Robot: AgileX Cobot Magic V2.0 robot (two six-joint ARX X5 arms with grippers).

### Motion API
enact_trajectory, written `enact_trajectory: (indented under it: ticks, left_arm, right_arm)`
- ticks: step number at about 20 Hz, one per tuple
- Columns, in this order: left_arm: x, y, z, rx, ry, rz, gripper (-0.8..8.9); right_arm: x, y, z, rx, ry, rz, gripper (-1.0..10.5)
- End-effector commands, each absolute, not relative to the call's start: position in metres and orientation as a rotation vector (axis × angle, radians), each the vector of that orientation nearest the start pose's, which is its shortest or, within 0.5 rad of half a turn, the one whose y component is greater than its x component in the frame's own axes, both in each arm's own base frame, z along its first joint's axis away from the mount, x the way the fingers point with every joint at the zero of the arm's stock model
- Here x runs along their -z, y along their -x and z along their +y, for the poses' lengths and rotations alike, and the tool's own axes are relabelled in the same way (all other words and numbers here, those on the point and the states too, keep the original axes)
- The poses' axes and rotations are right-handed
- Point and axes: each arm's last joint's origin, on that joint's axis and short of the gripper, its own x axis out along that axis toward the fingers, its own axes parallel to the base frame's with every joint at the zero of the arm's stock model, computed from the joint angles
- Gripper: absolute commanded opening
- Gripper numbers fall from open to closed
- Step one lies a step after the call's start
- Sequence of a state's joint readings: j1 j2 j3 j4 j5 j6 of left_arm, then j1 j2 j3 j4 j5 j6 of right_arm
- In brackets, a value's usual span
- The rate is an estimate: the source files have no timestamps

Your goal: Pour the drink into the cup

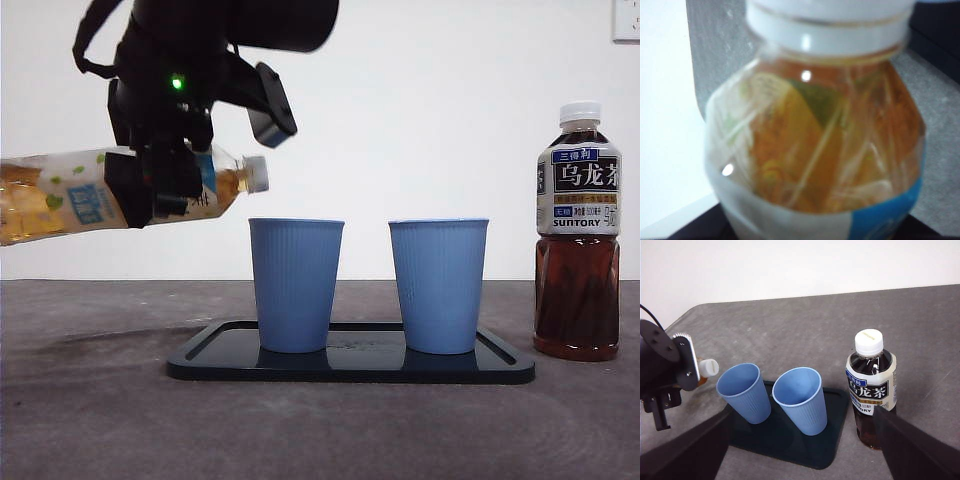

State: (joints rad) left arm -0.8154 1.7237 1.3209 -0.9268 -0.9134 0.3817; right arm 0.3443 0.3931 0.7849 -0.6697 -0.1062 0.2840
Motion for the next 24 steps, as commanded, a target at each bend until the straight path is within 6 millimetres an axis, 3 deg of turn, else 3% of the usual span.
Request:
enact_trajectory:
  ticks: [1,24]
  left_arm:
    - [-0.2454,-0.2439,-0.2325,0.049,-1.411,0.854,1.49]
    - [-0.2439,-0.2458,-0.2361,0.018,-1.555,0.824,1.49]
  right_arm:
    - [-0.3320,-0.0662,0.0274,-0.414,-0.243,0.322,4.4]
    - [-0.3318,-0.0662,0.0274,-0.414,-0.243,0.323,4.4]
